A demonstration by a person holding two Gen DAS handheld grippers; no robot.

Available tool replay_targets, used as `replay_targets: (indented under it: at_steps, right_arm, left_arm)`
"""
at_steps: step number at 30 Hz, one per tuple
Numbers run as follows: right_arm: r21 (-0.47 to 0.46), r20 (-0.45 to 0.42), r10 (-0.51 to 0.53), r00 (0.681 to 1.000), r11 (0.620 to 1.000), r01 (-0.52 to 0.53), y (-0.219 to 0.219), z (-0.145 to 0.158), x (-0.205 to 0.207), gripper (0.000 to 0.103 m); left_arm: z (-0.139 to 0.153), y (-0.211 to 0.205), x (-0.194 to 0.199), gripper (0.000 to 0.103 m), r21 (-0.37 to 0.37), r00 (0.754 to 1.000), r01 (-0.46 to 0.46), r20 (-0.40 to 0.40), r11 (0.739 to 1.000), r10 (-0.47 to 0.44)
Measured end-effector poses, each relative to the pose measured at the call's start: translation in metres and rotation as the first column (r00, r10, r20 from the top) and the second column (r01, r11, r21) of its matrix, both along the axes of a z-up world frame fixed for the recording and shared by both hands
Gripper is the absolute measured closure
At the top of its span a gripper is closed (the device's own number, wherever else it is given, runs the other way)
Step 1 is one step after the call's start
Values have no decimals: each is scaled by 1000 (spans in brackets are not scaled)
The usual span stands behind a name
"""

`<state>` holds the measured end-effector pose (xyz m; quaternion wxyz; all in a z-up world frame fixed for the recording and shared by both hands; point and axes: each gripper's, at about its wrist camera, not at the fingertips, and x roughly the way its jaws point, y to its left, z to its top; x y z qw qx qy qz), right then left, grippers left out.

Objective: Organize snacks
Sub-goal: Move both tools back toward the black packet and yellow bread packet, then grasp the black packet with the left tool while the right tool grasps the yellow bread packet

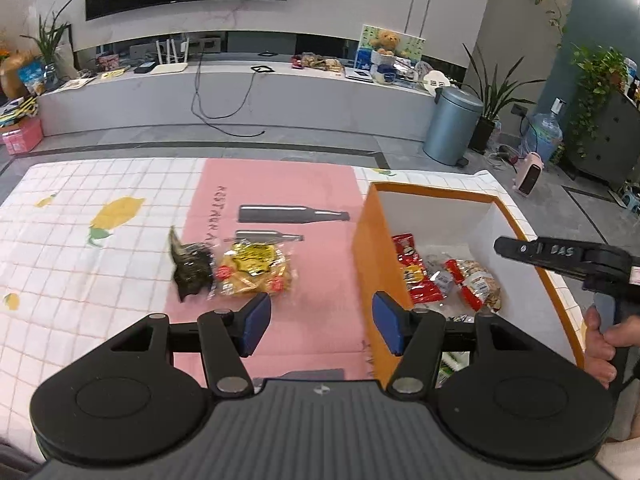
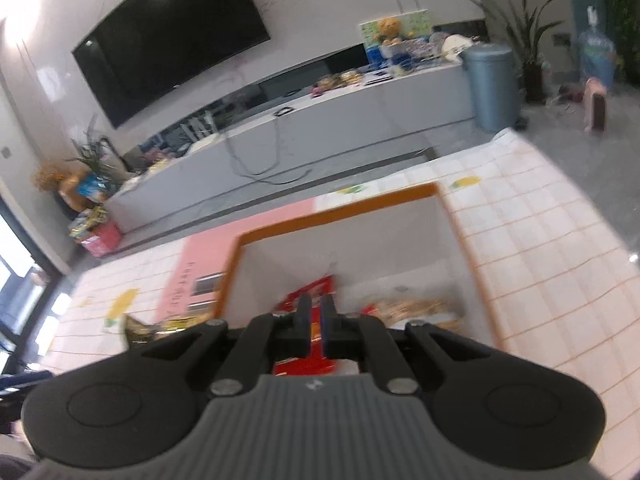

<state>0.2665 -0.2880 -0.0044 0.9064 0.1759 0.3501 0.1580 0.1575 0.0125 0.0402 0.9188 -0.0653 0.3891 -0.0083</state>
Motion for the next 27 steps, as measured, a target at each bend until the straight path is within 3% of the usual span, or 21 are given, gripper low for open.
replay_targets:
  at_steps: [3,5,7,12,13,17,22,27]
  right_arm:
    - [9,37,47,998,999,-47,20,14,-11,95]
    - [16,55,90,994,996,-91,36,22,-16,80]
    - [1,85,140,986,990,-141,54,31,-23,72]
    - [-38,128,235,964,972,-231,91,44,-34,63]
    - [-42,135,245,960,969,-242,97,45,-35,57]
    - [-46,172,251,953,968,-246,117,45,-38,44]
    - [-52,239,235,942,972,-229,145,43,-44,37]
    - [-45,213,178,961,984,-173,168,24,-30,36]
  left_arm:
    - [3,12,-7,34,5,1000,-19,3,1000,19]
    - [7,22,-10,34,8,1000,-31,3,999,31]
    - [9,32,-13,34,6,999,-44,1,999,44]
    - [13,61,-17,34,1,997,-77,-3,997,77]
    - [13,66,-18,34,-2,997,-79,-2,997,79]
    - [16,89,-18,31,-48,997,-47,60,998,50]
    - [0,119,9,30,-126,997,-19,76,992,29]
    - [-41,136,48,30,-120,998,-58,28,991,61]
